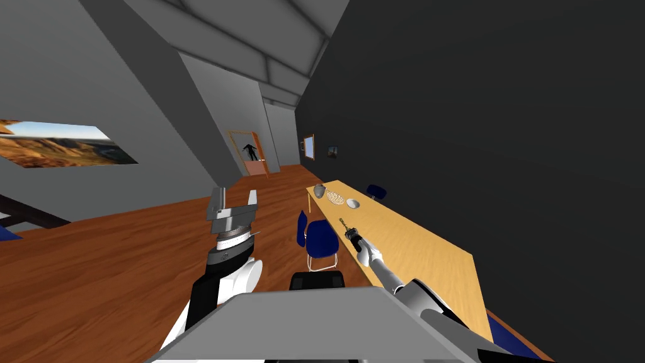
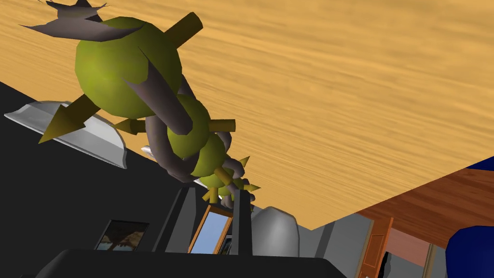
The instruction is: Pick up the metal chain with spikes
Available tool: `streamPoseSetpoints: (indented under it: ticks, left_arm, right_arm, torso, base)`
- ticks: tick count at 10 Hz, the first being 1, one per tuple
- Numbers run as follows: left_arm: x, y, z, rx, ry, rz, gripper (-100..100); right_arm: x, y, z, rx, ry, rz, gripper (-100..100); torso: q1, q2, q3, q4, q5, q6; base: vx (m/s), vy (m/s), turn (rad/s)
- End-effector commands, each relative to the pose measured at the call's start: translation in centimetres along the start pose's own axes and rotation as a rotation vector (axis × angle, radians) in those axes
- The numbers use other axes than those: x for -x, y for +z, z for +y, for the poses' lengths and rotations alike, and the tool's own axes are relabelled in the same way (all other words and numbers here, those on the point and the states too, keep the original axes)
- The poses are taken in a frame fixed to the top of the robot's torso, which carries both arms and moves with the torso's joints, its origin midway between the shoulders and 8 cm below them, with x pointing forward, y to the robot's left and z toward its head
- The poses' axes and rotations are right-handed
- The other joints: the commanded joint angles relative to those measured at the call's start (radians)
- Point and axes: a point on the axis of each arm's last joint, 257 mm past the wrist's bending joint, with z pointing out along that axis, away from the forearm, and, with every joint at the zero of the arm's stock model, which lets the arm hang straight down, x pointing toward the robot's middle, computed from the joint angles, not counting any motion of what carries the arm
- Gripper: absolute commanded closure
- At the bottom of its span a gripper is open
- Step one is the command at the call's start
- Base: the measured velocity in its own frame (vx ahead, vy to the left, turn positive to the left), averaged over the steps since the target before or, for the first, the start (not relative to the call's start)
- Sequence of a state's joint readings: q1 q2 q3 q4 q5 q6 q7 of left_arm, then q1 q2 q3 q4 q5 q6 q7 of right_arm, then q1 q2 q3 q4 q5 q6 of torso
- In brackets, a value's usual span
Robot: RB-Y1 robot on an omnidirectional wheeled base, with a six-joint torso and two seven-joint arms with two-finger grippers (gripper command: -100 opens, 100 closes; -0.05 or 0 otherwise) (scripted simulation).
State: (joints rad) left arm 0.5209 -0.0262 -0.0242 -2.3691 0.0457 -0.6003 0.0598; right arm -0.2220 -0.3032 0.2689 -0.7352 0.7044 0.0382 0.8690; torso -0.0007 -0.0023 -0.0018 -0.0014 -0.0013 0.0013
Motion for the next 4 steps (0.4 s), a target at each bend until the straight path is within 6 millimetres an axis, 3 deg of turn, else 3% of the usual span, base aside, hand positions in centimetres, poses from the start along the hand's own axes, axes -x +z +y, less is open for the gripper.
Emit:
streamPoseSetpoints:
  ticks: [1, 3, 4]
  left_arm:
    - [0.00, 0.00, 0.00, 0.000, 0.000, 0.000, 0]
    - [0.00, 0.00, 0.00, 0.000, 0.000, 0.000, 0]
    - [0.00, 0.00, 0.00, 0.000, 0.000, 0.000, 0]
  right_arm:
    - [0.80, 0.25, -0.20, 0.009, 0.002, -0.021, 100]
    - [0.72, 0.25, -0.17, 0.007, -0.007, -0.018, 100]
    - [0.72, 0.24, -0.17, 0.008, -0.012, -0.019, 0]
  torso:
    - [0.000, 0.000, 0.000, 0.000, 0.000, 0.000]
    - [0.001, 0.000, 0.000, 0.000, 0.000, 0.001]
    - [0.000, 0.000, 0.000, 0.000, 0.000, 0.000]
  base:
    - [-0.010, 0.036, -0.121]
    - [-0.006, 0.027, -0.052]
    - [0.000, 0.000, 0.000]
